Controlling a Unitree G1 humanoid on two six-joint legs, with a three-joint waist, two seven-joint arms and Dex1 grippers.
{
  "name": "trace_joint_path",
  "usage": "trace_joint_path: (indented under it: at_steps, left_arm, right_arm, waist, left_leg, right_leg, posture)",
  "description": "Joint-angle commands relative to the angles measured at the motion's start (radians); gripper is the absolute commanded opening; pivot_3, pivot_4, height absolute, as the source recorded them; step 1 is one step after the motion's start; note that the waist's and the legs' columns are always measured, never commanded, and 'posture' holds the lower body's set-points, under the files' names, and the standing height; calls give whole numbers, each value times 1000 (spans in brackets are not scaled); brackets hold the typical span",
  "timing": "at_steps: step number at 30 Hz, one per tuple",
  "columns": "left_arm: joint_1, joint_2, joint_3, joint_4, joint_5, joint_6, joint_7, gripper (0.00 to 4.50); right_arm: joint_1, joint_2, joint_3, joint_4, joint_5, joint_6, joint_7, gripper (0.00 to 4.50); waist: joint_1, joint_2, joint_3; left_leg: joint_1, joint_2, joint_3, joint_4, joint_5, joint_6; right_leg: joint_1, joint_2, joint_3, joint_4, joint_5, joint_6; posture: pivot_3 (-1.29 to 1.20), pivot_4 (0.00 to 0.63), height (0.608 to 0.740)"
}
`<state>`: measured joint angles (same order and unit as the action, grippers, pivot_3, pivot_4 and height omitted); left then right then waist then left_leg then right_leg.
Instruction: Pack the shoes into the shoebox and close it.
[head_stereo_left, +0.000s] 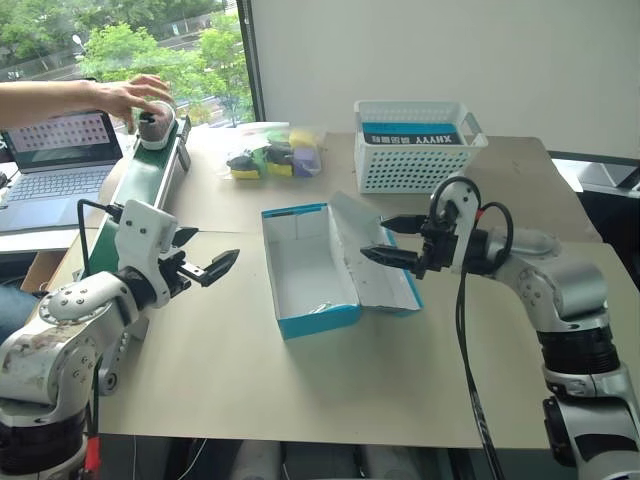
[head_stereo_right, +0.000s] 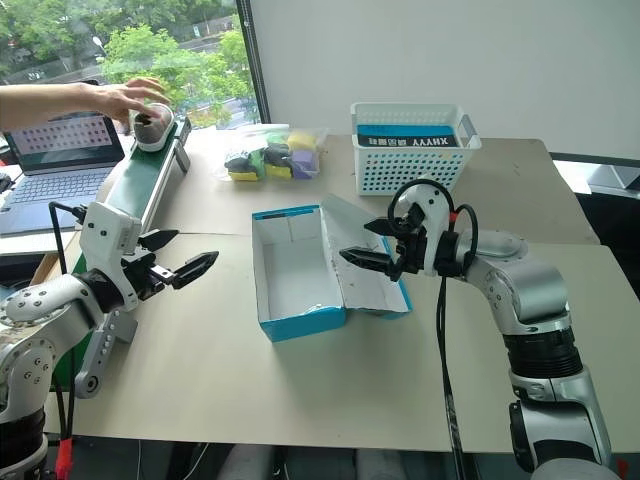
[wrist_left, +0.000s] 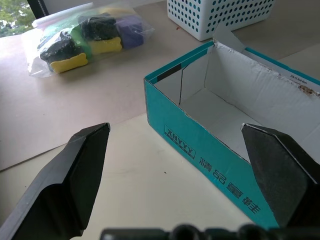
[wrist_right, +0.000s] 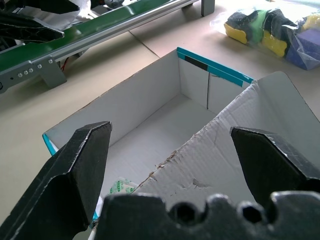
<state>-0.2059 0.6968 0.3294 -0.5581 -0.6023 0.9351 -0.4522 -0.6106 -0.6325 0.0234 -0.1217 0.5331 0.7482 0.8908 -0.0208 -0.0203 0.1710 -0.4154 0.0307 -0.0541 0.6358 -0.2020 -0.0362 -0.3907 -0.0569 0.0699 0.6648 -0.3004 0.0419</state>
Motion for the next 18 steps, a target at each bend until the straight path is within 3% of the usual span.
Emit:
trace_joint_path:
  at_steps: [1,12,18]
  left_arm:
    - [8,11,15,-1,29,-32,16,4500]
    - [-16,-68,102,111,191,-37,271,4500]
    - [-31,-93,182,188,267,-69,374,4500]
  right_arm:
    - [-15,-11,-2,-31,-2,-29,26,4453]
    - [-97,102,77,82,-99,-193,53,4453]
    - [-112,141,119,56,-61,-133,108,4453]
  waist:
    - [0,0,0]
    - [-6,0,0]
    - [-6,-1,-1]
  left_leg:
    - [0,0,0,0,0,0]
    - [0,0,0,2,0,0]
    - [0,0,-1,2,0,0]
  right_leg:
    - [0,0,0,0,0,0]
    - [0,0,0,1,0,0]
    - [0,0,0,1,0,0]
  posture:
    - [0,150,740]
    - [0,150,740]
    - [0,150,740]
